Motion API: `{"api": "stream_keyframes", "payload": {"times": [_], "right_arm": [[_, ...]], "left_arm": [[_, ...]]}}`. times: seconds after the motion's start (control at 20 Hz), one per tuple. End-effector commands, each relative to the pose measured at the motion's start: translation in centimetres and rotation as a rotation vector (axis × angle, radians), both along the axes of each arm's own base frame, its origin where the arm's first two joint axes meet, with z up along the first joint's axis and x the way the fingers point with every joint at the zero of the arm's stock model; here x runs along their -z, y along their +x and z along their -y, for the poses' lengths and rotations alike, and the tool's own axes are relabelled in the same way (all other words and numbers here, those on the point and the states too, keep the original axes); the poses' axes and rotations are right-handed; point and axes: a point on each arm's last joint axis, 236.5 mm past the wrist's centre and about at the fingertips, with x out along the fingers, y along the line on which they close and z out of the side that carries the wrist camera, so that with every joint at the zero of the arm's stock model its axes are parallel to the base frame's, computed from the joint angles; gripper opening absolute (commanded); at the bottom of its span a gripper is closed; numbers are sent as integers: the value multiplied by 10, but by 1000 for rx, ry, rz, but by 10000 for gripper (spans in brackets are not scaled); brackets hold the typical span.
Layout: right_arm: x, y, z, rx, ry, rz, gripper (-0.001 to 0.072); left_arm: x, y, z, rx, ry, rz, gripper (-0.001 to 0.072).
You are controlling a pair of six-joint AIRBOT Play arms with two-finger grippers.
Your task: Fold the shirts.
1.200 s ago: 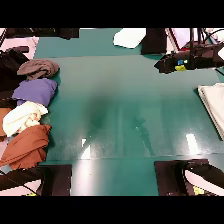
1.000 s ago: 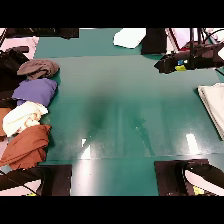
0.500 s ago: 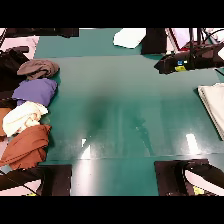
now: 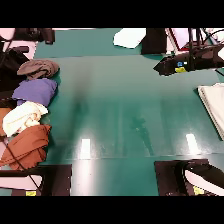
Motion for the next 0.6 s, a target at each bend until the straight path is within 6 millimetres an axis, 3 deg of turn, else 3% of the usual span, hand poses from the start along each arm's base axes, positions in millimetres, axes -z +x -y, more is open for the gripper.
{"api": "stream_keyframes", "payload": {"times": [0.0,0.1,0.25,0.4,0.55], "right_arm": [[0,-1,0,-2,0,-2,15],[0,-1,0,-1,0,-1,15],[0,-1,0,-1,0,-2,15],[0,-1,0,-2,-1,-3,15],[1,-2,0,-4,-2,-8,15]], "left_arm": [[95,30,-65,-130,19,-158,577],[140,41,-80,-152,22,-211,578],[182,53,-93,-167,23,-243,578],[199,63,-96,-164,31,-229,577],[200,71,-96,-159,31,-199,576]]}}
